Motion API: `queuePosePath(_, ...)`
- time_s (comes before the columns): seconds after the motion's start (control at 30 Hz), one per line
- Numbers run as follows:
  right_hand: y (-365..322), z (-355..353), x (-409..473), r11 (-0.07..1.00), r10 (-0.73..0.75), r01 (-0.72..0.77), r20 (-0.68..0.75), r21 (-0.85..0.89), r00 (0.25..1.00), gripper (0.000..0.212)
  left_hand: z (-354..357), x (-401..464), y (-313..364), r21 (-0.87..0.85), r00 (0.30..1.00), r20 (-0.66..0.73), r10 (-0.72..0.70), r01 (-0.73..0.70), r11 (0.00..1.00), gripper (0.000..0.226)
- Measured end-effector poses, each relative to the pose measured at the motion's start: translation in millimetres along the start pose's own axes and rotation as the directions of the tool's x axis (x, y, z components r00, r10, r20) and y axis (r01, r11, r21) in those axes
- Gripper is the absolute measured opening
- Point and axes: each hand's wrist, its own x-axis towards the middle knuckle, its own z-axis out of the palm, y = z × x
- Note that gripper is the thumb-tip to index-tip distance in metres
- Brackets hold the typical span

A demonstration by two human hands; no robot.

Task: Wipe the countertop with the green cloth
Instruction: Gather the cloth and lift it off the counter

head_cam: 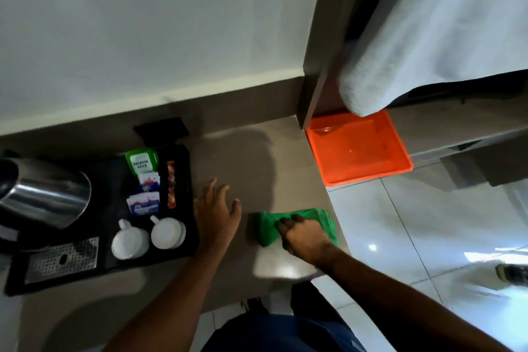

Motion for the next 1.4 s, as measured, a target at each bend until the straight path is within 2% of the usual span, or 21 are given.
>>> queuePosePath(0.07,24,-21,12,0.931,0.181,-0.158,-0.040,0.330,0.983,0.018,-7,3,9,-0.042,0.999,-0.033,-0.026,0.024,0.999,0.041)
queuePosePath(0.1,39,-29,17,0.815,0.255,-0.196,-0.032,0.545,0.967,0.008,-11,4,12,-0.058,0.999,-0.035,-0.041,0.039,0.998,0.042)
queuePosePath(0.17,74,-47,23,0.466,0.371,-0.199,0.013,0.862,0.928,0.022,-15,9,22,-0.072,0.997,-0.047,-0.056,0.053,0.996,0.042)
queuePosePath(0.27,123,-62,31,-0.157,0.446,-0.200,0.250,0.967,0.859,0.031,-15,15,36,-0.098,0.995,-0.077,-0.057,0.050,0.994,0.040)
queuePosePath(0.3,139,-64,33,-0.310,0.415,-0.200,0.322,0.929,0.851,0.037,-13,18,41,-0.112,0.994,-0.081,-0.067,0.057,0.992,0.039)
queuePosePath(0.33,153,-67,35,-0.386,0.378,-0.191,0.344,0.902,0.860,0.041,-10,20,46,-0.131,0.993,-0.078,-0.084,0.074,0.989,0.037)
queuePosePath(0.4,167,-74,40,-0.365,0.328,-0.116,0.245,0.924,0.912,0.041,-6,23,52,-0.156,0.990,-0.063,-0.123,0.112,0.981,0.037)
queuePosePath(0.5,149,-80,58,-0.109,0.306,-0.055,0.086,0.993,0.948,0.034,-5,22,48,-0.156,0.986,-0.061,-0.152,0.141,0.978,0.039)
queuePosePath(0.57,120,-76,80,0.266,0.329,-0.089,-0.003,0.960,0.944,0.036,-6,10,31,-0.128,0.984,-0.031,-0.178,0.173,0.977,0.039)
queuePosePath(0.63,88,-73,105,0.681,0.330,-0.159,-0.106,0.715,0.938,0.046,-3,-15,8,-0.171,0.975,0.056,-0.216,0.223,0.960,0.036)
queuePosePath(0.67,69,-73,115,0.773,0.302,-0.159,-0.136,0.614,0.943,0.052,-2,-30,-4,-0.197,0.962,0.111,-0.251,0.269,0.943,0.037)
queuePosePath(0.73,27,-63,131,0.848,0.163,-0.067,-0.139,0.526,0.977,0.063,1,-63,-25,-0.234,0.933,0.193,-0.302,0.343,0.910,0.038)
queuePosePath(0.83,-36,-17,127,0.966,-0.103,0.091,0.036,0.241,0.994,0.066,4,-102,-44,-0.311,0.916,0.223,-0.332,0.390,0.867,0.041)
queuePosePath(1.0,-68,68,34,0.921,-0.390,0.388,0.078,0.044,0.917,0.087,-4,-116,-66,-0.530,0.889,0.072,-0.453,0.419,0.737,0.048)
queuePosePath(1.1,-38,80,-30,0.808,-0.589,0.588,0.115,0.039,0.800,0.067,-5,-106,-62,-0.528,0.950,0.016,-0.312,0.273,0.805,0.046)
queuePosePath(1.17,2,73,-57,0.765,-0.639,0.644,0.114,-0.007,0.761,0.046,-4,-92,-52,-0.572,0.968,0.027,-0.248,0.219,0.791,0.045)
queuePosePath(1.2,21,69,-66,0.761,-0.648,0.643,0.059,0.086,0.759,0.040,-4,-83,-45,-0.578,0.975,0.030,-0.222,0.198,0.792,0.044)
queuePosePath(1.23,39,61,-72,0.784,-0.571,0.549,-0.010,0.290,0.821,0.036,-3,-74,-36,-0.570,0.980,0.031,-0.197,0.179,0.802,0.043)
queuePosePath(1.3,66,29,-69,0.679,-0.166,0.115,-0.001,0.725,0.986,0.024,-2,-55,-18,-0.558,0.992,0.024,-0.127,0.119,0.821,0.043)
queuePosePath(1.33,78,13,-63,0.542,0.047,-0.030,0.006,0.840,0.999,0.019,-1,-46,-8,-0.550,0.995,0.026,-0.093,0.092,0.830,0.043)
queuePosePath(1.4,104,-19,-35,0.205,0.311,-0.092,0.024,0.975,0.950,0.018,1,-28,14,-0.540,0.999,0.034,-0.043,0.054,0.840,0.045)
